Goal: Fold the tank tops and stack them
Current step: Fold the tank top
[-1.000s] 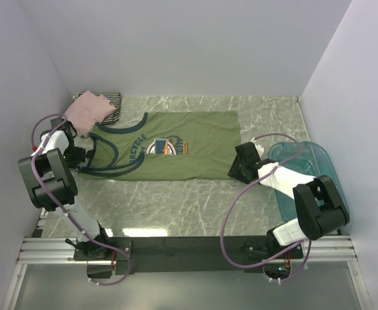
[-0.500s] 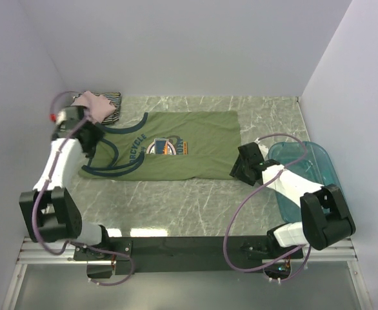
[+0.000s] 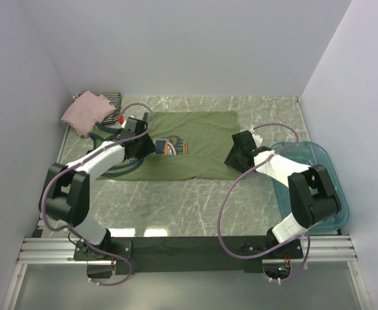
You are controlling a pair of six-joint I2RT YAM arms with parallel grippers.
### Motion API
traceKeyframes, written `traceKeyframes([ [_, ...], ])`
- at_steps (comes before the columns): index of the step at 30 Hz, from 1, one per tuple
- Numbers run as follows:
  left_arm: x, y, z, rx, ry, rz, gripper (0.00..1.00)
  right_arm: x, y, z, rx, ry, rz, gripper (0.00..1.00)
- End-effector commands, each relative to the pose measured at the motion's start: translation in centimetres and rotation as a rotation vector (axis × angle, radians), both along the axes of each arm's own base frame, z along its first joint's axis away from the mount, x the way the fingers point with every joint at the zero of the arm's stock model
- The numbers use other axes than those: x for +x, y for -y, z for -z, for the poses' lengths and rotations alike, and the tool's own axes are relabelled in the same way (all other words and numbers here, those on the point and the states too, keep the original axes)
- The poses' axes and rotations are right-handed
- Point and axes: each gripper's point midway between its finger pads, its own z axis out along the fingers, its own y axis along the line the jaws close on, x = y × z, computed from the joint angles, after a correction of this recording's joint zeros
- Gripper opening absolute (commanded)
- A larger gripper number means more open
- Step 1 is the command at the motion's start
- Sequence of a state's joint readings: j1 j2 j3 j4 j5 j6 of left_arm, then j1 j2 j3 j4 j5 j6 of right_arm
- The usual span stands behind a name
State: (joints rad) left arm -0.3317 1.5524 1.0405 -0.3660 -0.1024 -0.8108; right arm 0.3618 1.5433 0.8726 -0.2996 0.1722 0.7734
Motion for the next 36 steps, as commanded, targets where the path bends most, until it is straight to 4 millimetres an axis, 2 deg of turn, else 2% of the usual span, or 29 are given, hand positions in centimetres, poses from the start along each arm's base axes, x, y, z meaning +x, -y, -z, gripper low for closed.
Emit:
traceKeyframes([
  [1, 2.7, 2.8, -0.8, -0.056, 0.093, 0.012, 0.53, 0.2, -0.3, 0.3, 0.028, 0.01, 0.03, 0.57],
  [4, 1.8, 3.9, 1.9, -0.027, 0.039, 0.014, 0.52, -0.3, -0.1, 1.1, 0.006, -0.02, 0.034, 0.57],
  [5, 1.4, 3.6, 3.3, 0.006, 0.002, -0.009, 0.52, -0.5, 0.1, 1.6, -0.007, -0.043, 0.041, 0.57],
  [6, 1.3, 3.3, 3.4, 0.017, -0.004, -0.027, 0.52, -0.6, 0.3, 1.8, -0.016, -0.055, 0.047, 0.57],
  [7, 1.1, 3.1, 4.5, 0.036, -0.032, -0.034, 0.52, -0.8, 0.4, 2.1, -0.025, -0.069, 0.054, 0.57],
  [11, 0.1, 1.8, 6.0, 0.11, -0.078, -0.101, 0.53, -2.0, 1.4, 2.4, -0.055, -0.096, 0.092, 0.57],
  [12, -0.4, 1.0, 6.4, 0.139, -0.096, -0.142, 0.53, -2.1, 1.5, 2.2, -0.053, -0.091, 0.098, 0.57],
  [15, -2.0, 0.2, 7.5, 0.178, -0.15, -0.187, 0.54, -3.2, 2.4, 2.7, -0.086, -0.126, 0.115, 0.57],
  [20, -4.5, -0.2, 8.2, 0.223, -0.195, -0.222, 0.54, -4.8, 3.4, 3.2, -0.128, -0.183, 0.126, 0.57],
  [25, -6.5, -0.1, 8.1, 0.203, -0.214, -0.225, 0.54, -6.3, 3.9, 2.8, -0.123, -0.19, 0.131, 0.58],
  [29, -8.9, -0.2, 8.4, 0.195, -0.24, -0.218, 0.54, -8.0, 4.4, 2.8, -0.124, -0.213, 0.128, 0.58],
  [36, -11.8, -0.5, 7.9, 0.146, -0.254, -0.214, 0.54, -10.6, 4.0, 2.3, -0.064, -0.2, 0.104, 0.57],
])
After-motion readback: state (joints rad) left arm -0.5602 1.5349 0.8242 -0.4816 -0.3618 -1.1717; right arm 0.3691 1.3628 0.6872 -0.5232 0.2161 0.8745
